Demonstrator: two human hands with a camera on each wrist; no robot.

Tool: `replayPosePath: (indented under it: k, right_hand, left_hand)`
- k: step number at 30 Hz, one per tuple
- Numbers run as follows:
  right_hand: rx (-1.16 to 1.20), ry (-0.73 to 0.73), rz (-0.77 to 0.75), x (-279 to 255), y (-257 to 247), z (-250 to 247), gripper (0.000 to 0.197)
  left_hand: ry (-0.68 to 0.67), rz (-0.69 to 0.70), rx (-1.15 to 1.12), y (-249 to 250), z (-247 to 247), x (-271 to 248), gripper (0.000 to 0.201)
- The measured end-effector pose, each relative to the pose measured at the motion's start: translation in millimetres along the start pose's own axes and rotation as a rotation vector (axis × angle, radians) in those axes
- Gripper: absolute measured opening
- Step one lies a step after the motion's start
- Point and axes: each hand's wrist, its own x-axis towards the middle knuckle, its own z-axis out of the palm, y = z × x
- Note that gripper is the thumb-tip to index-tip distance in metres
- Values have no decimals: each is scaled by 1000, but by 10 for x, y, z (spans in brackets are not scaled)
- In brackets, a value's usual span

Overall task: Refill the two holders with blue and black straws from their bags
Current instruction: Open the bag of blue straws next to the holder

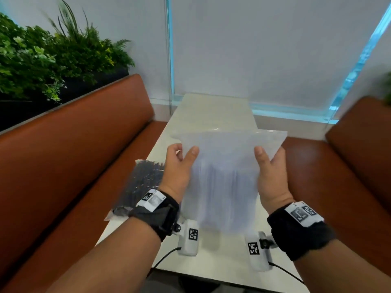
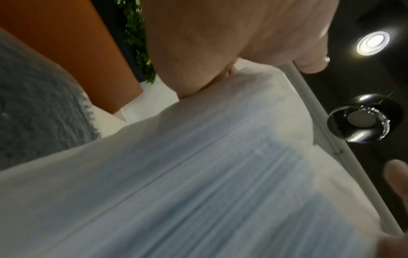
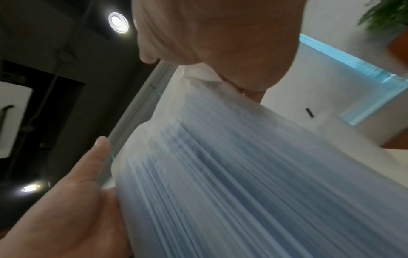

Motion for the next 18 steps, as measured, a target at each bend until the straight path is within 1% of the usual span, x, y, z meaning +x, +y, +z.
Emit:
replayPosePath:
  k: [2, 5, 7, 11, 12, 13, 15, 16, 17, 18]
  right_hand:
    - [-18, 24, 29, -11, 44, -80, 54]
    - [-6, 76, 31, 49, 57, -122, 45]
    - [-20, 107, 27, 82, 83, -146, 42]
    - [-121, 71, 65, 93, 163, -227, 26]
    - [-123, 78, 61, 119, 152, -243, 22]
    - [-113, 99, 51, 157, 124, -258, 16]
    - [-67, 157, 24, 254, 29, -269, 7]
    - [-64, 185, 1, 311, -22, -277, 6]
    - [-80, 207, -22, 370, -68, -285, 6]
    - [-97, 227, -39, 420, -106, -297, 9]
  left_hand:
    - [-20, -62, -20, -76, 123, -13, 63]
    - [-16, -19, 16, -60, 245, 38, 68]
    - [-13, 6, 47, -93, 286, 76, 62]
    - [-4, -72, 162, -161, 263, 97, 47]
    - [28, -59, 164, -122, 231, 148, 48]
    - [82, -22, 179, -50, 201, 210, 57]
    - [210, 127, 278, 170, 153, 352, 77]
    - [231, 217, 342, 287, 156, 424, 78]
    - [207, 281, 407, 394, 179, 499, 75]
    - [156, 297, 477, 482, 206, 566, 69]
